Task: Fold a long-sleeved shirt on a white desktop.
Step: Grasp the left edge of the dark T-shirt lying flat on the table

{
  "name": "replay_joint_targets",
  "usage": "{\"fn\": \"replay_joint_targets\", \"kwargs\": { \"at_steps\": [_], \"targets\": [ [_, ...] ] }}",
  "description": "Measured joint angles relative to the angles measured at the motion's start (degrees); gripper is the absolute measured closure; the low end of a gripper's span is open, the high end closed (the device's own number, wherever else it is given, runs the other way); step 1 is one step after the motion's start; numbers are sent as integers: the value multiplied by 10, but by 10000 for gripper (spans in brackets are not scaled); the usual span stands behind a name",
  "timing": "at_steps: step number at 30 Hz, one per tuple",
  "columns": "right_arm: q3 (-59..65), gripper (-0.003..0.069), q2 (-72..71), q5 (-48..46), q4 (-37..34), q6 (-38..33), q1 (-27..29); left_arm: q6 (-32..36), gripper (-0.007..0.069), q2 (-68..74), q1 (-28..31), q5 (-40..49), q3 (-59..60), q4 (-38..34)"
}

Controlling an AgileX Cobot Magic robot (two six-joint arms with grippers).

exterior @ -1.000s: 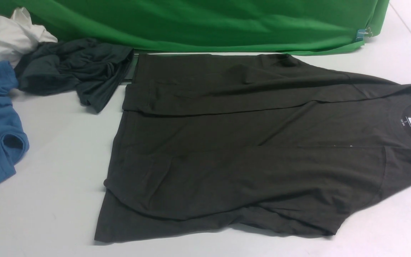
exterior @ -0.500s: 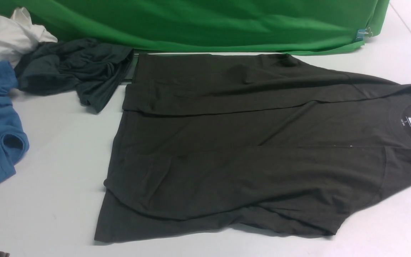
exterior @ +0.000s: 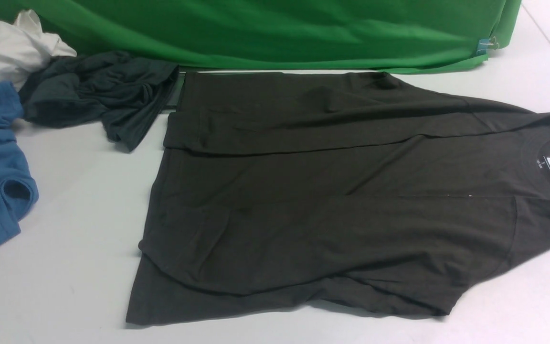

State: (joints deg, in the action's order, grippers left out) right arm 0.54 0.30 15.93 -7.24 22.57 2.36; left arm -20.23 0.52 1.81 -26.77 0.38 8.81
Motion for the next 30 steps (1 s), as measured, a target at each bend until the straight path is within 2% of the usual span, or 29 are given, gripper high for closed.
{"fn": "replay_joint_targets", "kwargs": {
  "at_steps": [7,11,13,14,15,16,19,22,23,25,26,27,29,30],
  "targets": [
    [-16,417,80,64,-1,41,0,-27,605,116,0,-9,-38,-49],
    [-82,417,138,64,-1,36,0,-47,605,195,0,-4,-107,-31],
    [-154,417,206,60,-1,22,0,-90,605,266,0,21,-186,43],
    [-167,417,211,59,-1,20,0,-95,605,271,0,24,-186,43],
    [-227,417,261,37,-1,15,0,-170,605,329,0,71,-249,137],
    [-234,417,271,30,-1,14,0,-179,605,334,0,76,-254,155],
    [-320,417,340,-37,-1,5,0,-316,605,398,0,149,-319,282],
    [-385,417,396,-105,-1,-24,0,-389,605,439,0,195,-343,341],
    [-408,417,425,-148,-1,-37,0,-393,605,450,0,212,-346,350],
    [-418,417,443,-170,-1,-43,0,-393,605,459,-1,229,-346,355],
    [-431,417,471,-213,0,-51,0,-374,605,473,-1,275,-349,357],
    [-432,417,474,-221,0,-51,0,-370,605,474,-1,281,-349,357],
    [-433,417,492,-246,0,-53,0,-319,605,483,-1,336,-349,352],
    [-433,417,500,-261,0,-53,0,-270,605,496,-1,397,-350,335]
  ]
}}
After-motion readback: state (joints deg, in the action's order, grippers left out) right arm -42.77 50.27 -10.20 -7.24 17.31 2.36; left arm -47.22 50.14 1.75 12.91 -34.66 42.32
